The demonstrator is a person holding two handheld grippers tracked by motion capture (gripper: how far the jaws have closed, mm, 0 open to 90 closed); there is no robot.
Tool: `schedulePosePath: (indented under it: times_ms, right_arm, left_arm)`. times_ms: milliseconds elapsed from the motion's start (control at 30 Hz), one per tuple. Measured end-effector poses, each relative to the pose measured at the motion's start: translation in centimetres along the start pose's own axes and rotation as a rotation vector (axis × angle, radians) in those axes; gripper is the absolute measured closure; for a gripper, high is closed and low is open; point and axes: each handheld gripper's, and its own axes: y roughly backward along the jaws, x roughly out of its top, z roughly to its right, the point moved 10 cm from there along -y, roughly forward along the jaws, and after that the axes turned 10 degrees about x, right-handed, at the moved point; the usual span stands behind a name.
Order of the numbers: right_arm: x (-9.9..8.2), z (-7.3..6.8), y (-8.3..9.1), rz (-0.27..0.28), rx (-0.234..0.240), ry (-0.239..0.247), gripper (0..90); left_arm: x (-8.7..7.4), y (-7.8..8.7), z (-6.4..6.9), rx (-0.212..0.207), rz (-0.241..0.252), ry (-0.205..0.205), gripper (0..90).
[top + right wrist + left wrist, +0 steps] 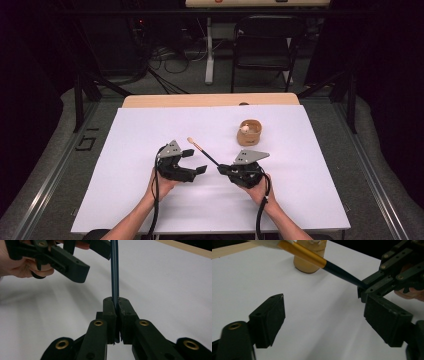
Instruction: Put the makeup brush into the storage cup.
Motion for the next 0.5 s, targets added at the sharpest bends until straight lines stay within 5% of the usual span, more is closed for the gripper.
schedulePosePath:
  times_ms: [333,500]
  right_arm:
    - [-0.9,-0.2,-0.9,-0.040,0.010,0.001,85.3]
    - [-1.3,-0.3,-1.5,-0.062,0.013,-0.003,85.3]
  left_arm:
    - [0.6,0.1,-0.3,0.005,0.047,0.032,47.6]
    - [0.6,0.1,-0.2,-0.020,0.056,0.066,54.3]
